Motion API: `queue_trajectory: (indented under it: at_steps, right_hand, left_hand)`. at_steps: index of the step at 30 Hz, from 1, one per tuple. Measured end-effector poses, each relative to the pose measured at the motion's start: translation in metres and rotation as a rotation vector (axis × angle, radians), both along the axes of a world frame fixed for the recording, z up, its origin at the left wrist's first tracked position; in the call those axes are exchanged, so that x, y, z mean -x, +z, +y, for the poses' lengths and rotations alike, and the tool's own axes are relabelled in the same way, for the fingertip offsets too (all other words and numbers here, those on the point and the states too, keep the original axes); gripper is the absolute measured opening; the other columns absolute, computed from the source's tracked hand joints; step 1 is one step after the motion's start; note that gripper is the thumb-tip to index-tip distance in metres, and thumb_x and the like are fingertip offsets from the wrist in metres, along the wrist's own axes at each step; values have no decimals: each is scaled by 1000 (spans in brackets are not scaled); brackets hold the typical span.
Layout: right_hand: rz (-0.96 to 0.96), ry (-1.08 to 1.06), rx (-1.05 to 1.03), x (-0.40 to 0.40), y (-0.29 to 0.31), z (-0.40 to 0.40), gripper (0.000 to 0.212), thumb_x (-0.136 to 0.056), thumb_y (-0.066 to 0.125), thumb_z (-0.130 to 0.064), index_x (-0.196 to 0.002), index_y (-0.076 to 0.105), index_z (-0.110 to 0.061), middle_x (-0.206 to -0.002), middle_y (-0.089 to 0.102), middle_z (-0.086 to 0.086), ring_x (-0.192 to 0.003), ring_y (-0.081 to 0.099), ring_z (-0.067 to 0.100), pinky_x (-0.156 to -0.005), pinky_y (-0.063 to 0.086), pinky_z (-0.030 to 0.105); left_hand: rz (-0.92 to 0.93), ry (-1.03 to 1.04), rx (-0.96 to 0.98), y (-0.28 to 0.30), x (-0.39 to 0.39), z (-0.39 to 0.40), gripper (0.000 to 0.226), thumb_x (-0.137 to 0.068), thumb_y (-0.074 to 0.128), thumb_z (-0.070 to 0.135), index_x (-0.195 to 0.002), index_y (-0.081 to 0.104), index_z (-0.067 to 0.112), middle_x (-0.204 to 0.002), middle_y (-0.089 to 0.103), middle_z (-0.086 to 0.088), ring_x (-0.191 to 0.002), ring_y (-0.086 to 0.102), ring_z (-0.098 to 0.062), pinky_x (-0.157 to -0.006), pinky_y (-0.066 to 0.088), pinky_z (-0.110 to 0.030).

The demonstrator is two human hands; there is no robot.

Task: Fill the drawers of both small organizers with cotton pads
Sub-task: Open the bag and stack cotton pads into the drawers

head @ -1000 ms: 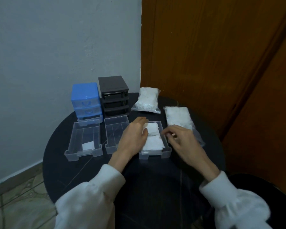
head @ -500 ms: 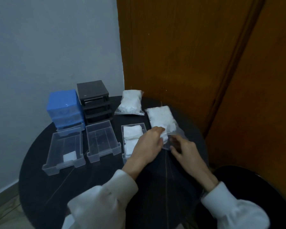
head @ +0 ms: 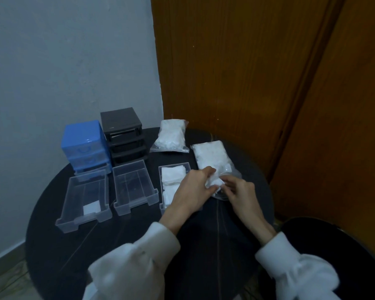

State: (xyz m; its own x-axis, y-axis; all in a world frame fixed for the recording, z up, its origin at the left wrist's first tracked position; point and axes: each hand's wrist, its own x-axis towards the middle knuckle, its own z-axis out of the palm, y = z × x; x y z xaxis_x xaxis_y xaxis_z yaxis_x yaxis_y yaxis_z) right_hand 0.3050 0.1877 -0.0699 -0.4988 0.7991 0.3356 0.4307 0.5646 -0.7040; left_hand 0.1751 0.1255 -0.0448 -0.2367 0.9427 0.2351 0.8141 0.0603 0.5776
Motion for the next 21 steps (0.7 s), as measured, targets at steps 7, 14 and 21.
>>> queue_trajectory:
  at_steps: [7, 14, 21]
  right_hand:
    - [43, -60, -20, -5, 1, 0, 24, -87, 60, -4, -108, 68, -13, -101, 69, 1, -85, 61, 2, -74, 42, 4]
    - [90, -140, 20, -14, -3, -4, 23, -89, 57, -8, -110, 67, -11, -98, 68, 0, -76, 58, -2, -67, 39, -2]
    - [80, -168, 40, -8, -4, -6, 18, -85, 66, -11, -103, 68, -11, -75, 60, -11, -64, 55, -8, -61, 43, 1]
  left_hand:
    - [12, 56, -52, -2, -2, 4, 41, -85, 57, 8, -125, 56, 13, -119, 65, -9, -109, 61, -23, -93, 48, -35]
    - [-14, 49, -47, -3, -2, 5, 41, -86, 56, 6, -126, 56, 11, -121, 64, -9, -112, 60, -21, -97, 47, -33]
    - [-10, 51, -53, -4, -3, 6, 40, -86, 58, 7, -126, 56, 11, -120, 64, -9, -112, 60, -21, -97, 47, -33]
